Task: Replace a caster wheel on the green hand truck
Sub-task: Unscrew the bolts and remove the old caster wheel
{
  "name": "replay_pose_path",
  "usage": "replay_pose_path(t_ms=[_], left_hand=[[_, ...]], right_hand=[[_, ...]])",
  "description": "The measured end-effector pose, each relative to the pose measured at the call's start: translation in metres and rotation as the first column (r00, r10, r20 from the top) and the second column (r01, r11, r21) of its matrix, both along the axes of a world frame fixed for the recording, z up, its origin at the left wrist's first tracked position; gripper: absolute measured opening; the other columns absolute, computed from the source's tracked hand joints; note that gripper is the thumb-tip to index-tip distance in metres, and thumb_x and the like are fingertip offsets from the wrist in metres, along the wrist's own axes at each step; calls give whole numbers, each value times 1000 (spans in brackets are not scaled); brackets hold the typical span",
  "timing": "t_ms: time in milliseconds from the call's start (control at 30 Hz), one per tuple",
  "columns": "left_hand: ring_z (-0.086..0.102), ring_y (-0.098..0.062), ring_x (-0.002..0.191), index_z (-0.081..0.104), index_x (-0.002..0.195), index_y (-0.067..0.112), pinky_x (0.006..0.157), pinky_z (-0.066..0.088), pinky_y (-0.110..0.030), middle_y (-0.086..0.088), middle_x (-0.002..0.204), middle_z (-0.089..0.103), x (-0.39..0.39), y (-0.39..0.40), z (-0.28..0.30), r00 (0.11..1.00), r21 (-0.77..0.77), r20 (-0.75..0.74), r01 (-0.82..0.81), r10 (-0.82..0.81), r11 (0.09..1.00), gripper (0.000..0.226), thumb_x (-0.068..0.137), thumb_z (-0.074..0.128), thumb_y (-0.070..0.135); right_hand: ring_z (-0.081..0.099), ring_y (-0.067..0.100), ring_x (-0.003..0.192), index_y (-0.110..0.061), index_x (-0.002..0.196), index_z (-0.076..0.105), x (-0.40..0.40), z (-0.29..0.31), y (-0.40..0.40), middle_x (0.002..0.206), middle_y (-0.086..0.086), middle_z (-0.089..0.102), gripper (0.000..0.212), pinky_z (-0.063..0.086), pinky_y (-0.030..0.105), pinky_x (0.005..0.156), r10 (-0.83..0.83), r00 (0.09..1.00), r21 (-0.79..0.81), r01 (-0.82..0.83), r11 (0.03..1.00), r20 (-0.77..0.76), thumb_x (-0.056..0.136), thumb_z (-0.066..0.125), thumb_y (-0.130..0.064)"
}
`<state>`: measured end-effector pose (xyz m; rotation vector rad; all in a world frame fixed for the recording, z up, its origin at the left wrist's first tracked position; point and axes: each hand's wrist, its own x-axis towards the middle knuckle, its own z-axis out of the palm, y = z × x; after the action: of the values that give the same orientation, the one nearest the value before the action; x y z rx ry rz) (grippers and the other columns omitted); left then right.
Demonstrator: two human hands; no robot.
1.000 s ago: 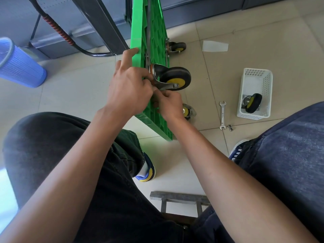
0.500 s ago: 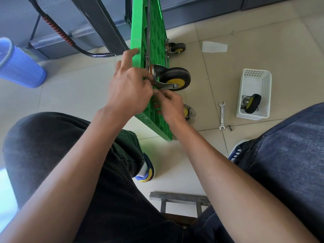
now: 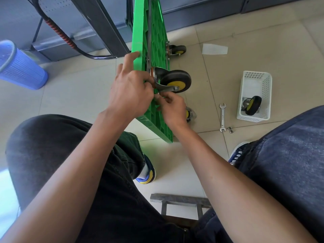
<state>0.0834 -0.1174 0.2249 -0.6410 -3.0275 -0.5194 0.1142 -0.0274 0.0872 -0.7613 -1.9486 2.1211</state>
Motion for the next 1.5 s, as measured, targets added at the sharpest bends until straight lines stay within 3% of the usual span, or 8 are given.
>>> replay_pose_path(t_ms=[200,333,533,733,1000,1100,1300,1500], left_hand=[[33,-31,142,79,101,18,104,38,-40,-2,160,29,-1,-1,-1,1000,3,-3,1,-1,1000,35,90,47,9],[35,-32,141,78,101,19,107,38,-42,-4,160,30,-1,-3,-3,1000,28,-5,12,-12,1000,32,91,48,13],[30,-32,144,73,120,20,114,33,-47,-7,159,35,0,-4,-6,999,45,-49,24,-21,999,34,94,51,20],[45,-31,130,75,115,19,95,43,-51,-6,138,57,13,-3,-12,966,-21,-235,103,-105,994,33,92,53,26],[58,-28,106,77,106,17,86,41,-43,2,115,70,56,22,-23,899,-50,-331,286,-286,957,28,90,54,24],[59,-29,101,77,107,14,81,44,-42,0,111,72,71,39,-40,906,0,-229,365,-355,931,30,91,53,22],[66,-26,102,76,107,20,88,52,-41,3,110,73,85,69,-104,923,69,150,347,-354,935,42,85,42,31],[63,-29,113,72,120,23,93,52,-43,-4,125,69,93,100,-160,860,14,370,372,-351,928,32,94,53,26]], right_hand=[[71,26,79,-13,99,74,2,-6,3,83,5,74,13,59,54,77,-34,999,15,34,999,15,94,71,-25],[70,23,73,-12,101,73,7,-6,8,80,5,73,12,57,38,72,-24,999,34,22,999,39,94,72,-22],[71,21,77,-17,101,74,18,-5,23,80,-1,72,9,58,36,72,-1,998,152,-10,988,69,94,73,-22],[70,19,82,-17,102,75,33,-6,46,83,-7,70,11,59,45,81,33,991,293,-70,954,129,93,74,-23],[63,5,71,-12,103,76,62,-13,84,77,-10,67,14,51,19,69,7,991,419,-64,906,136,90,75,-15],[62,7,71,-10,102,76,77,-21,102,81,-3,70,12,43,8,63,-21,989,465,-50,884,146,91,73,-13],[71,22,89,-13,99,76,108,-62,139,90,3,76,14,57,41,85,-164,943,406,35,913,288,91,71,-23],[71,25,95,-13,101,77,132,-107,169,94,3,78,16,55,37,86,-260,873,462,45,886,413,92,68,-24]])
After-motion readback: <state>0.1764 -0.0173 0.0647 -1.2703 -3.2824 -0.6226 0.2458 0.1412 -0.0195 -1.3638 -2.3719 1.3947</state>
